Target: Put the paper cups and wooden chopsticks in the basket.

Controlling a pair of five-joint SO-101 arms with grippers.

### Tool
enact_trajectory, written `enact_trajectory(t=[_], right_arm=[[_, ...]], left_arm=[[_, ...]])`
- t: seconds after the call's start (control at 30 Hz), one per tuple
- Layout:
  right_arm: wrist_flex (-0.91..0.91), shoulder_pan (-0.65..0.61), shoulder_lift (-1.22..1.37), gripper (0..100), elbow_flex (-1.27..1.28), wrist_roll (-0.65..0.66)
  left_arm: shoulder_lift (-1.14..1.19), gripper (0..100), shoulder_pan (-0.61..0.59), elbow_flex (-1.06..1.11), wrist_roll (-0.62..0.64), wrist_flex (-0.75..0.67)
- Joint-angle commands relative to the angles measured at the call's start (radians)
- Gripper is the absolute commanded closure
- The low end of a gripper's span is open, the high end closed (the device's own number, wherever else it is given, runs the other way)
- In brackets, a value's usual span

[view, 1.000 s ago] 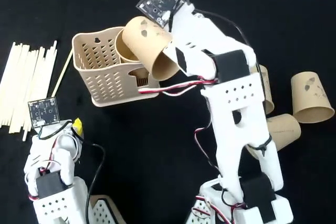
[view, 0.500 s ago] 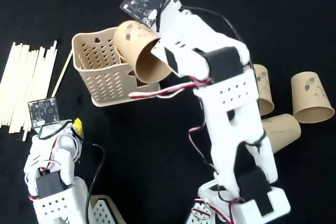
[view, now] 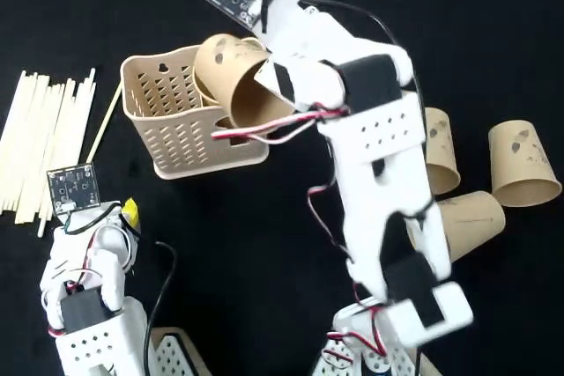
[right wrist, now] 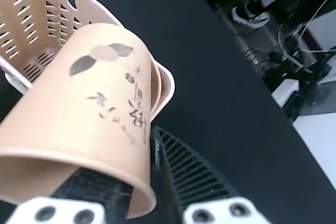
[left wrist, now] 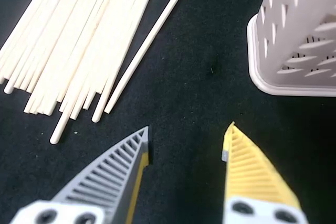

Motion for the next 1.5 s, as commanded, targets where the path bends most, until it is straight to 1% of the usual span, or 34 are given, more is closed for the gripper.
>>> enact_trajectory(t=[0.0, 0.13, 0.2, 0.3, 0.4, 0.5, 0.73, 0.8, 0.87, 0.93, 1.03, 1.07, 1.17, 1.3, 1.37, 1.47], right_arm=[[0.074, 0.021, 0.07, 98.4, -0.159, -0.011], [0.16, 0.018, 0.15, 97.5, -0.314, -0.011], [0.19, 0.02, 0.182, 91.9, -0.386, -0.031], [0.235, 0.02, 0.226, 80.9, -0.464, -0.04], [0.242, 0.018, 0.254, 75.4, -0.507, -0.044], [0.23, 0.012, 0.265, 75.4, -0.538, -0.044], [0.23, -0.044, 0.262, 75.4, -0.615, -0.044], [0.256, -0.038, 0.252, 75.4, -0.641, -0.044], [0.269, 0.002, 0.231, 75.4, -0.619, -0.048], [0.269, 0.06, 0.189, 75.4, -0.542, -0.054], [0.269, 0.12, 0.081, 75.4, -0.314, -0.023], [0.267, 0.133, 0.025, 75.4, -0.219, 0.018], [0.267, 0.198, -0.143, 75.4, 0.076, 0.209], [0.224, 0.341, -0.375, 75.4, 0.435, 0.437], [0.155, 0.43, -0.475, 75.4, 0.605, 0.528], [-0.003, 0.555, -0.608, 75.4, 0.858, 0.654]], left_arm=[[-0.005, 77, 0.01, -0.005, 0.002, -0.015], [-0.005, 77, 0.01, -0.005, 0.002, -0.015], [-0.005, 77, 0.01, -0.005, 0.002, -0.015], [-0.005, 77, 0.01, -0.005, 0.002, -0.015], [-0.005, 77, 0.01, -0.005, 0.002, -0.015], [-0.005, 77, 0.01, -0.005, 0.002, -0.015], [-0.005, 77, 0.01, -0.005, 0.002, -0.015], [-0.005, 77, 0.01, -0.004, 0.002, -0.015], [-0.005, 77, 0.01, -0.004, 0.002, -0.015], [-0.005, 77, 0.008, -0.004, 0.002, -0.015], [-0.005, 77, 0.008, -0.004, 0.002, -0.015], [-0.005, 77, 0.008, -0.004, 0.0, -0.015], [-0.005, 77, 0.008, -0.004, -0.002, -0.015], [-0.005, 77, 0.008, -0.004, -0.002, -0.015], [-0.005, 77, 0.008, -0.004, -0.002, -0.015], [-0.005, 77, 0.008, -0.004, -0.002, -0.015]])
